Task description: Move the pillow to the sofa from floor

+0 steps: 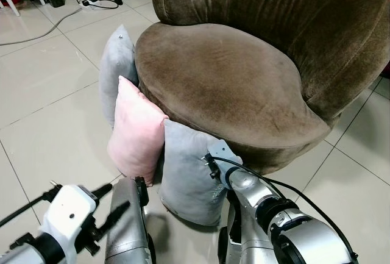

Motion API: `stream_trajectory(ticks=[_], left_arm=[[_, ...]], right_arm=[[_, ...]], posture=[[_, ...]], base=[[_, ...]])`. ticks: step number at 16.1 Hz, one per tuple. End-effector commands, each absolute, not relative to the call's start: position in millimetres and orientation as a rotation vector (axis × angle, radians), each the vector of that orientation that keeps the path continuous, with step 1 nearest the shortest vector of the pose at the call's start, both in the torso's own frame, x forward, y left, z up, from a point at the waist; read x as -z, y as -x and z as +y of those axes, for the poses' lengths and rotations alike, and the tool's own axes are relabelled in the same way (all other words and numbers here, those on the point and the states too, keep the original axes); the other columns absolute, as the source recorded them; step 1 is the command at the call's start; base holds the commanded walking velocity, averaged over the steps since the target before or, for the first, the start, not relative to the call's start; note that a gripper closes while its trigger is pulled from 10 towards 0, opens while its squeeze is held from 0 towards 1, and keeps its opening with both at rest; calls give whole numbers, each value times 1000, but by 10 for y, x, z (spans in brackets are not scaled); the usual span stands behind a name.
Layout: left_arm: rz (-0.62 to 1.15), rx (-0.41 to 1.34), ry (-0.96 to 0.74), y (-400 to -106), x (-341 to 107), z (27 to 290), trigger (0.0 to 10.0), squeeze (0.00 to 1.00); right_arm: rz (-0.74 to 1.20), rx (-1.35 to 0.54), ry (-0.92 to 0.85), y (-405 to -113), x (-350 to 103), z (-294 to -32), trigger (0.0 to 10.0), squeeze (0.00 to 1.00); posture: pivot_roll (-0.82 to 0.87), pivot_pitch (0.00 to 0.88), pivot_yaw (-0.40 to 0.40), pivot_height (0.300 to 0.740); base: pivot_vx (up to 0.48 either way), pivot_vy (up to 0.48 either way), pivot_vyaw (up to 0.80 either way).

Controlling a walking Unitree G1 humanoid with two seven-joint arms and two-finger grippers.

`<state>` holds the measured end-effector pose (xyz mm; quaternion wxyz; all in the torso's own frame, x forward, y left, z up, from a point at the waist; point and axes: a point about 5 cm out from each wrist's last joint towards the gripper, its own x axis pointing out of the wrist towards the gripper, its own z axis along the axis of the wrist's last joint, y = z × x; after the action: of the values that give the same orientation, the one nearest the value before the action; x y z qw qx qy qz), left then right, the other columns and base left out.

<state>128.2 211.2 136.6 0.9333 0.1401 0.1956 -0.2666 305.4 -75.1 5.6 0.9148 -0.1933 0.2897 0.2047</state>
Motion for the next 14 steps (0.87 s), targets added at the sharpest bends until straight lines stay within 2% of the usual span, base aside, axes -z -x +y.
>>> stream_trajectory(ticks=[1,8,11,14], left_arm=[[433,576,-269,-1246,-1332,2086,10000,0],[469,539,-177,-1209,-1199,2036,10000,0],[469,538,-159,-1285,-1154,2002,10000,0],[450,527,-135,-1405,-1105,1969,10000,0]], right_arm=[[660,-418,410,-2950,71,-832,0,0],[641,-473,385,-2982,35,-862,0,0],[633,-501,382,-2975,36,-871,0,0],[622,-516,370,-2976,23,-829,0,0]], posture=[[168,112,-31,470],[140,48,-50,470],[118,0,-59,470],[97,0,-63,470]], base=[[0,0,0],[0,0,0],[0,0,0],[0,0,0]])
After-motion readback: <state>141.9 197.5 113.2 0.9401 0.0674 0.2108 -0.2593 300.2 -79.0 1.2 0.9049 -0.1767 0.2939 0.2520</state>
